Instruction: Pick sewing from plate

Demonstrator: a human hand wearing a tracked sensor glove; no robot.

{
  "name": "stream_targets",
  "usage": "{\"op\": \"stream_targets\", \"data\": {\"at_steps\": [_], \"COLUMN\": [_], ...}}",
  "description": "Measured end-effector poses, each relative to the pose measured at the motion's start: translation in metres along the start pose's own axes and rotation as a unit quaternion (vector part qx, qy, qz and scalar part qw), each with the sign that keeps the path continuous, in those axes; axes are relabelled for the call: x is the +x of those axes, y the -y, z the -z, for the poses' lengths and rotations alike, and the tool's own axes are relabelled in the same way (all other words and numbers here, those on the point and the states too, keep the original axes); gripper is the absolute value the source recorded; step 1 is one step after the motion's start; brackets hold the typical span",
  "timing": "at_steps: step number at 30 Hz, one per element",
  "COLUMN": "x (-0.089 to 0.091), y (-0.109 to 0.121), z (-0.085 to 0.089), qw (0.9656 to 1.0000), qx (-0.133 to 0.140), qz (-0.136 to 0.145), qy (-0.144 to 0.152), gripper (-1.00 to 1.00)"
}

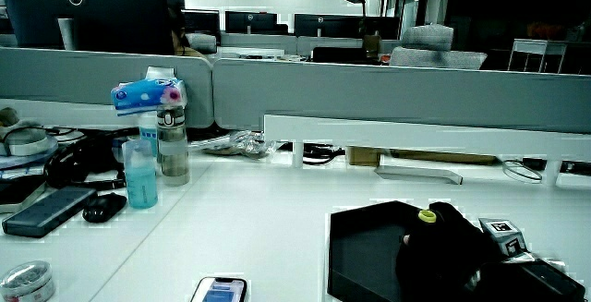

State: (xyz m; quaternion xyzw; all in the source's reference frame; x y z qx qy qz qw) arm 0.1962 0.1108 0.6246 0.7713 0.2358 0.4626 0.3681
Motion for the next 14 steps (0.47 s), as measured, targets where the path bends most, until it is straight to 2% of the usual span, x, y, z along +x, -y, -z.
{"op": "stream_targets", "data": {"at_steps": [1,2,3,7,8,9,12,13,14], "x": [0.002,0.003,-0.007,-0.016,-0.021,-0.021,-0.023,-0.010,-0.007], "y": [0.000,0.000,0.007,0.002,0.003,0.000,-0.001,-0.011,-0.012], "z": [-0.003,-0.006,-0.011,-0.025,-0.030,-0.034,-0.050,-0.055,-0.062], "qw": [0.9998,0.9999,0.9995,0.9988,0.9984,0.9986,0.9977,0.9982,0.9980], "qx": [0.011,0.011,0.007,0.013,0.023,0.021,0.045,0.050,0.059], "qz": [-0.009,-0.006,-0.018,-0.029,-0.042,-0.034,-0.042,-0.023,-0.023], "qy": [-0.010,-0.012,-0.023,-0.038,-0.030,-0.034,-0.027,-0.022,-0.009], "gripper": [1.00,1.00,1.00,1.00,1.00,1.00,1.00,1.00,1.00]}}
